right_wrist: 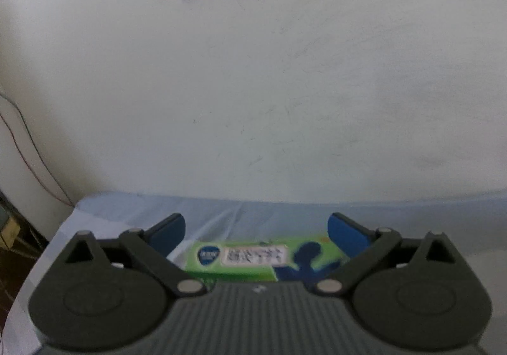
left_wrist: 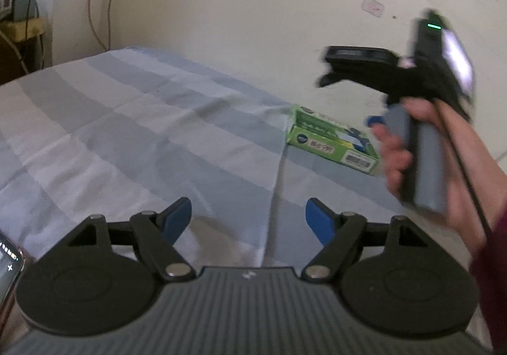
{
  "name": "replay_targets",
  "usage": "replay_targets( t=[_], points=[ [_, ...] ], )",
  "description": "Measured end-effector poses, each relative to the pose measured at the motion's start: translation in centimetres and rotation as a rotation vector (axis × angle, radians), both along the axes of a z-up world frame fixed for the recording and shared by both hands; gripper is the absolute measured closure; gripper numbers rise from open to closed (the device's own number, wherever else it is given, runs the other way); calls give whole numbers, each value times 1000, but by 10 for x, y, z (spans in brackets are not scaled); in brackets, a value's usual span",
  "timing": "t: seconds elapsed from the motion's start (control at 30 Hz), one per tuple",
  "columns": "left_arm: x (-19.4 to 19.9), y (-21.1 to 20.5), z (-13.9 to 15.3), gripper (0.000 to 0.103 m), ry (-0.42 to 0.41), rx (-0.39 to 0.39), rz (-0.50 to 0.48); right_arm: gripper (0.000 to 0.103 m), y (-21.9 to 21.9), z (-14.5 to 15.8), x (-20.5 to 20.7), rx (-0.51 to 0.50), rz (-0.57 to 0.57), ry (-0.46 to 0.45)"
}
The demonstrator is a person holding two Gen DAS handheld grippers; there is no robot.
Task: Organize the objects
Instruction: 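Move the right gripper to the green medicine box and grasp it, then carry the green medicine box into the pink tin and open the right gripper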
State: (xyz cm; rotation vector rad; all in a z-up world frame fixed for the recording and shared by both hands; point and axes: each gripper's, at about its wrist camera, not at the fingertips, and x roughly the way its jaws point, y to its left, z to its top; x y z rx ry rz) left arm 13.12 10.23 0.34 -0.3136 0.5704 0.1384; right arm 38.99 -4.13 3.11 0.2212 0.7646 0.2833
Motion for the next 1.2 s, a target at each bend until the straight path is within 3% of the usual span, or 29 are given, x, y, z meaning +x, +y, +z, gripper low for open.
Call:
replay_targets(
  t=[0.07,0.23,0.43,0.53,0.57,0.63,0.8,0.9,0.97,1.03,1.1,1.2],
  points=[
    [-2,-5,1,22,-8,18,-5,5,15,-9,16,-61,54,63],
    [-3,-1,4,22,-39,25,35,0,40,-14,13,-266,247,79],
    [-7,7,9,22,-80,7,90,3,19,-9,-40,-309,369,96],
    [-15,11,13,22,-120,16,137,6,21,-23,-86,-536,418,6],
    [-16,13,14,22,-128,11,149,7,17,-24,-102,-533,420,-18],
    [-17,18,14,22,-131,-8,175,14,2,-21,-127,-424,445,-4],
    [-11,24,7,22,-80,-19,208,6,-7,-21,-155,-382,390,-158],
    [-9,23,5,22,-72,2,218,2,-10,-24,-151,-274,367,-143],
    [-10,19,5,22,-72,19,216,2,-2,-28,-149,-260,353,-149],
    [-10,16,3,22,-67,38,209,19,3,-40,-147,-296,335,-110],
    [-9,17,2,22,-61,40,200,20,-17,-35,-160,-229,309,-93],
    [-8,17,1,22,-55,23,160,21,-37,-31,-190,-252,334,-93]
  ],
)
